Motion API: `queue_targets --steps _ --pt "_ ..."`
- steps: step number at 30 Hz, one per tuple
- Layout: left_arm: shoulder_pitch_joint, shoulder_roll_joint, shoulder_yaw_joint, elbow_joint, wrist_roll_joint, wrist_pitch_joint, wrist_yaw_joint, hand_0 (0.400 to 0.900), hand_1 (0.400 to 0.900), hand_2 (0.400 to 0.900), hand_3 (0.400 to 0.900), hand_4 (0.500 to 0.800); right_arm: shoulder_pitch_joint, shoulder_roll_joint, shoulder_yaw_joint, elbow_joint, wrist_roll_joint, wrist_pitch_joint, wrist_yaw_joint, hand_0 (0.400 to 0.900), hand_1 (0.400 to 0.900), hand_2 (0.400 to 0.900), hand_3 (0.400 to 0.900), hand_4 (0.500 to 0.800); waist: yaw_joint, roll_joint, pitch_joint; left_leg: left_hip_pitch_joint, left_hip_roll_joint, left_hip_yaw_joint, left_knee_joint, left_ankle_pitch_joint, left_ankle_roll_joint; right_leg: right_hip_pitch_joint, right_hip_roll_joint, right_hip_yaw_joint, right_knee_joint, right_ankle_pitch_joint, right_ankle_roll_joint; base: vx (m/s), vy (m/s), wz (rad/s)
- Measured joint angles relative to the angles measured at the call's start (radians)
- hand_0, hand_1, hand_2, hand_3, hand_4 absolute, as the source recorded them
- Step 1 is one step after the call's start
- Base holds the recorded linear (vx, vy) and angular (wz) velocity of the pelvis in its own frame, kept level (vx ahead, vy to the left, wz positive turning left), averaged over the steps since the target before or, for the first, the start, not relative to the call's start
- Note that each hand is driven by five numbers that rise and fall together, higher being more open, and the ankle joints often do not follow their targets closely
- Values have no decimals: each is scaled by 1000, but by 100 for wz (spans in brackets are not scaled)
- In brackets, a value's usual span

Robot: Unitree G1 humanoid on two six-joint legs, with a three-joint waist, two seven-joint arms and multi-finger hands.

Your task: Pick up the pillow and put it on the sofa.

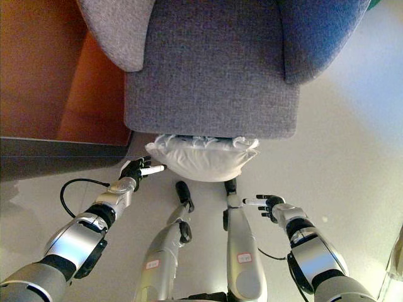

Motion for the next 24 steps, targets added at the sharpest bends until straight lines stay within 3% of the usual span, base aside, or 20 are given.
queue_targets --steps 10,24 --pt "-115 6 3 0 -145 -20 1 900 900 900 900 800 -76 -10 4 35 26 9 12 900 900 900 900 800 -7 -1 1 -158 13 1 66 1 -2 -162 4 6 67 -2 -8 -10 -23 1" --pt "-190 61 4 -27 -230 -38 29 900 900 900 900 800 -103 -42 0 31 91 0 29 900 900 900 900 800 -35 -22 12 -275 17 -5 85 3 -1 -276 7 5 82 3 -18 0 -42 -1"
